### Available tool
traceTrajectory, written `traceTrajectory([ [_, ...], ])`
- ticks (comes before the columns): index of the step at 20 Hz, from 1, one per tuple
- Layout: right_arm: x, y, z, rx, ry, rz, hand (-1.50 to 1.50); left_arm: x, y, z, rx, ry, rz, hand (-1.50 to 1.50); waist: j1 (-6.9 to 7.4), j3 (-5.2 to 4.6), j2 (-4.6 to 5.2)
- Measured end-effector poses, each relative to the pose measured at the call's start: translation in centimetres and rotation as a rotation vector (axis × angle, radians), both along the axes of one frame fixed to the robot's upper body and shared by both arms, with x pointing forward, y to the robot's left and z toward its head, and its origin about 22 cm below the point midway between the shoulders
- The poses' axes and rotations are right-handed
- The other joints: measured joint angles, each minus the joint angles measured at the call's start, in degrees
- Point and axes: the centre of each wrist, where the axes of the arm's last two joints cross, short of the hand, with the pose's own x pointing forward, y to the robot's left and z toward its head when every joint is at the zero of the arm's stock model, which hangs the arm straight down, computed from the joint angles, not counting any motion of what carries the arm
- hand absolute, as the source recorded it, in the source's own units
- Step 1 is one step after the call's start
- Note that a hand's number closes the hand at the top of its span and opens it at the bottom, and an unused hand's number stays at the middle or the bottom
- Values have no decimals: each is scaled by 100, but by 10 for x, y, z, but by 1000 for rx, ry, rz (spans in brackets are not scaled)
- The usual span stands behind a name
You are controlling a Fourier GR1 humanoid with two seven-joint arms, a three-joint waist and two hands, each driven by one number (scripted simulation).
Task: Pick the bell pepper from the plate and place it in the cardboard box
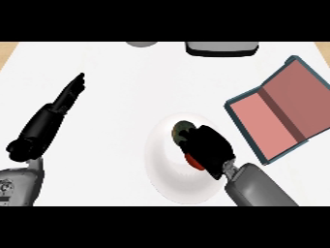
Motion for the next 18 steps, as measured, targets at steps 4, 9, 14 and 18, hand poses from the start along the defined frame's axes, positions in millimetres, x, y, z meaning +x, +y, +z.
traceTrajectory([
  [4, 23, 19, 7, 91, -31, -152, 150, 6, -1, 2, -1, -3, -17, 0, 65, 0, 32],
  [9, 47, 33, 21, 242, -100, -436, 150, 10, -6, 6, 1, -11, -44, 0, 248, 10, 94],
  [14, 66, 68, 47, 307, -260, -513, 150, 12, -13, 4, 3, -10, -53, 0, 282, 12, 107],
  [18, 69, 95, 81, 325, -386, -516, 150, 11, -14, 5, 2, -5, -41, 0, 211, 11, 80],
])
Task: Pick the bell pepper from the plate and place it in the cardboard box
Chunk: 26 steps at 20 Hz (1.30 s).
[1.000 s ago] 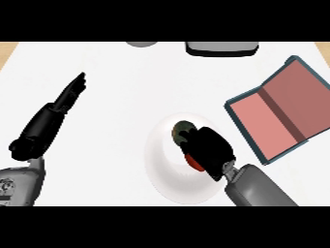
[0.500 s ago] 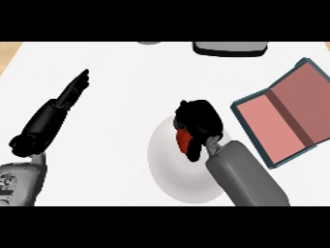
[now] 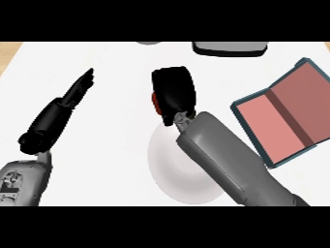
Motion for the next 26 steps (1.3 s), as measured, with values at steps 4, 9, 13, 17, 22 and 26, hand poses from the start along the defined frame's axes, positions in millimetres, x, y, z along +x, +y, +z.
traceTrajectory([
  [4, 6, 7, 37, 62, -106, -81, 150, -2, 4, -3, 0, 8, 19, 0, -109, -1, -21],
  [9, 15, -7, 78, 214, -221, -290, 150, -8, 17, -5, 3, 12, 37, 0, -193, -1, -45],
  [13, 21, -31, 92, 274, -284, -422, 150, -7, 24, -7, 1, 10, 46, 0, -240, 0, -41],
  [17, 32, -72, 105, 315, -321, -526, 150, -9, 21, -4, 4, 7, 42, 0, -244, 1, -39],
  [22, 43, -124, 102, 278, -313, -620, 150, -11, 19, -5, 6, 0, 43, 0, -237, 1, -31],
  [26, 50, -165, 93, 216, -196, -664, 150, -11, 18, -5, 2, 4, 46, 0, -246, 1, -28],
])
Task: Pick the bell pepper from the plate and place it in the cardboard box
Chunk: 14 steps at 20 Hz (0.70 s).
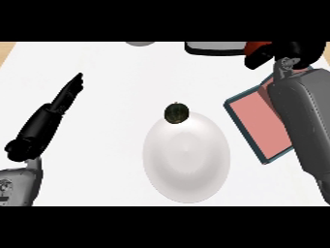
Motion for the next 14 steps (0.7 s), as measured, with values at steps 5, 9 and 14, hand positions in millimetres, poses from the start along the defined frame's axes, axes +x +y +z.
traceTrajectory([
  [5, -1, -47, -8, 54, 222, 3, 150, 2, 6, 2, 0, 2, 10, 0, -40, 0, -9],
  [9, -5, -80, -23, 88, 347, 24, 150, 6, -2, 7, -3, 3, 7, 0, -32, 0, -5],
  [14, -9, -112, -38, 135, 504, 42, -150, 2, -3, 3, -3, 2, -1, 0, -4, 1, -1],
])
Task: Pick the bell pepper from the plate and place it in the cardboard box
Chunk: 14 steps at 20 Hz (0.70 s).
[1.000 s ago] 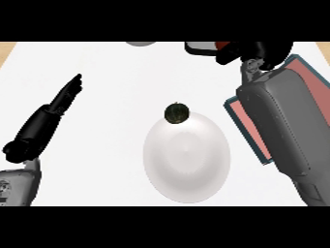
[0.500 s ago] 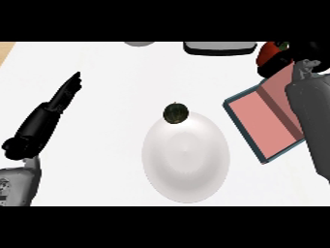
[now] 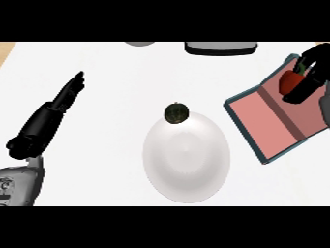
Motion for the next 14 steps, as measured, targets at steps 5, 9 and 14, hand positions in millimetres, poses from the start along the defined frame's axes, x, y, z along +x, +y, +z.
traceTrajectory([
  [5, -8, -17, -7, 92, 0, 114, -150, 2, -3, 0, -1, 3, 0, 0, 7, 1, 4],
  [9, -11, -20, 6, 221, -217, 155, -150, 0, 2, 0, 0, 5, -5, 0, 25, 7, 0],
  [14, -16, -28, 23, 552, -585, 67, -150, -2, 5, -2, 0, 7, 3, 0, -14, 18, -19],
])
